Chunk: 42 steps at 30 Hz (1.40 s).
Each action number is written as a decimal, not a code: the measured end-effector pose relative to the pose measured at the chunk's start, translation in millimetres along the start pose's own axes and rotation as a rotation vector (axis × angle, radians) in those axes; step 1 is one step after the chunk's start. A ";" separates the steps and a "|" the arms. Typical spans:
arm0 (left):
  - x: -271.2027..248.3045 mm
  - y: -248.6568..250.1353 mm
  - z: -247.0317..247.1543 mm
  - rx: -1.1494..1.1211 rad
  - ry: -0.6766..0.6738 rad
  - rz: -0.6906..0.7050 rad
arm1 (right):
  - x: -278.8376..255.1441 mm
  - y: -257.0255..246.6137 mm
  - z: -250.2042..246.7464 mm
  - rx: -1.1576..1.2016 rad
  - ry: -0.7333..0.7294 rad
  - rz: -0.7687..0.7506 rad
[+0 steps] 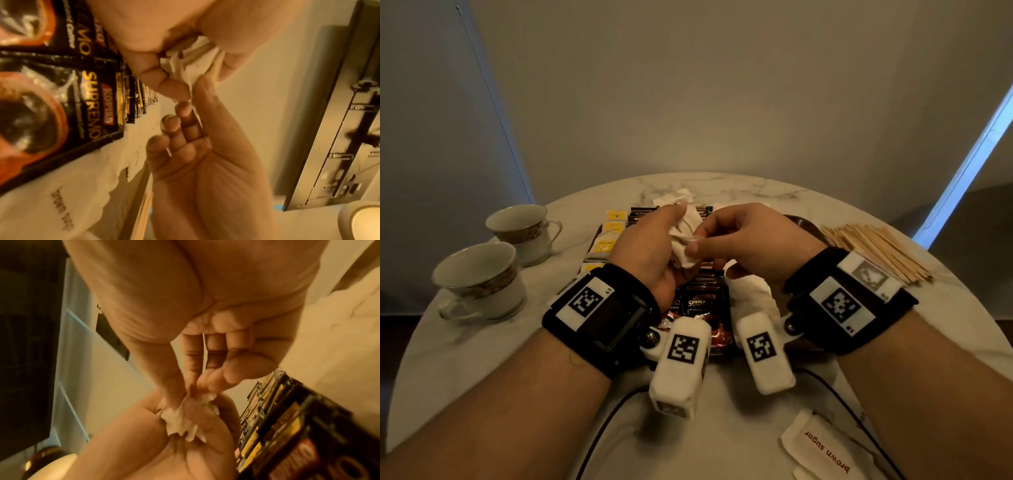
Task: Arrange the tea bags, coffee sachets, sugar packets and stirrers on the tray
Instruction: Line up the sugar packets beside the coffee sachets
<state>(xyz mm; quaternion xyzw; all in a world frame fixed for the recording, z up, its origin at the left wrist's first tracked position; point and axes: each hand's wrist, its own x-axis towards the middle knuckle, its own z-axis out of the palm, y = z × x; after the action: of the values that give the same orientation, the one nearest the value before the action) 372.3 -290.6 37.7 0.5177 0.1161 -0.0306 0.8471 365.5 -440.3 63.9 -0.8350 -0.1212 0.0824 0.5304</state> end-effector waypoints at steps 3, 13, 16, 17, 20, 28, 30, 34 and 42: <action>-2.0 3.8 -1.6 -0.047 -0.086 -0.038 | 3.3 8.1 3.1 0.220 0.047 0.058; -7.3 3.3 0.4 0.079 -0.148 0.059 | 6.7 21.5 -3.9 0.620 0.149 0.053; -9.2 1.8 0.6 0.100 -0.183 0.100 | 3.7 25.4 -5.7 0.581 0.094 0.000; -9.9 0.7 0.3 0.114 -0.202 0.104 | 2.4 26.3 -5.6 0.555 0.092 -0.020; -10.6 -1.3 0.6 0.128 -0.212 0.101 | 2.1 28.3 -7.6 0.526 0.152 -0.058; -10.4 -2.4 0.4 0.159 -0.134 0.190 | 0.6 29.4 -6.4 0.471 0.217 -0.098; -7.5 -1.7 -0.2 0.165 -0.101 0.198 | 3.1 29.5 -9.4 0.515 0.257 -0.064; -6.3 -0.6 0.3 0.133 -0.081 0.214 | 3.6 29.5 -10.6 0.562 0.250 -0.079; -8.0 -4.5 0.4 0.149 -0.148 0.184 | 3.0 32.0 -7.9 0.522 0.200 -0.119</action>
<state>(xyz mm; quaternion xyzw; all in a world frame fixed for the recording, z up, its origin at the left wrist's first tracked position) 363.7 -293.6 35.7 0.5842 0.0029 0.0008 0.8116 374.1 -459.3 38.2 -0.6656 -0.0918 -0.0033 0.7407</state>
